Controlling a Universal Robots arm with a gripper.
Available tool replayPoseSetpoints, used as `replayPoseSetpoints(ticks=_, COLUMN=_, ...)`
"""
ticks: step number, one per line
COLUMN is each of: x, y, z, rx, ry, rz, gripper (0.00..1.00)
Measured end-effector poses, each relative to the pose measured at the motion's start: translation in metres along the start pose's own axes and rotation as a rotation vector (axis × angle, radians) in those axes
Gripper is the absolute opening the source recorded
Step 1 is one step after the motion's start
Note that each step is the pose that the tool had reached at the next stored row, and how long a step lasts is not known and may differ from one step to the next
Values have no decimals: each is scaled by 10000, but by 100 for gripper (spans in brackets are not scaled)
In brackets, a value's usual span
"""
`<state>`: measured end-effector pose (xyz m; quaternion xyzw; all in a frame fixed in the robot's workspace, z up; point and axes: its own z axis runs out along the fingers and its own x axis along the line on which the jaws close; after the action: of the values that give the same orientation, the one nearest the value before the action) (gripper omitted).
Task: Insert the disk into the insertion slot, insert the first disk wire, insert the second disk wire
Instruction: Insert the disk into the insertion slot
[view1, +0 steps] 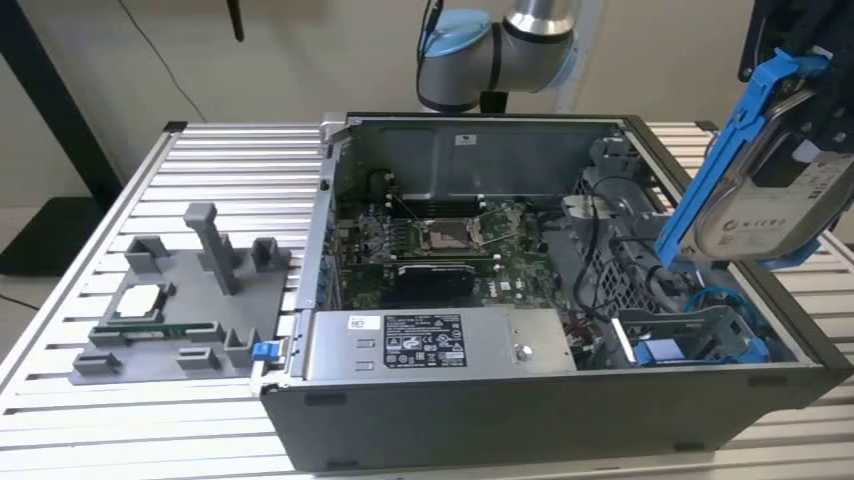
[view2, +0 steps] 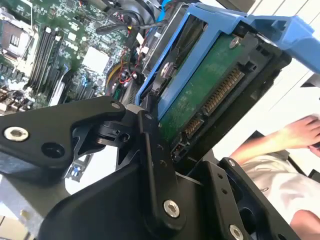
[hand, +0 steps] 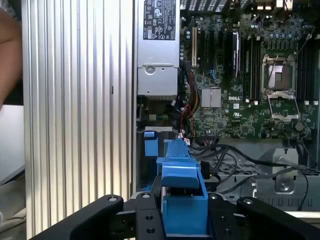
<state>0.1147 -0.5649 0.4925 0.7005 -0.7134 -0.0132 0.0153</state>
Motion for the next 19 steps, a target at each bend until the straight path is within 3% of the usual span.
replayPoseSetpoints(ticks=19, x=-1, y=-7, z=168, rx=0, ry=1, rz=0, gripper=0)
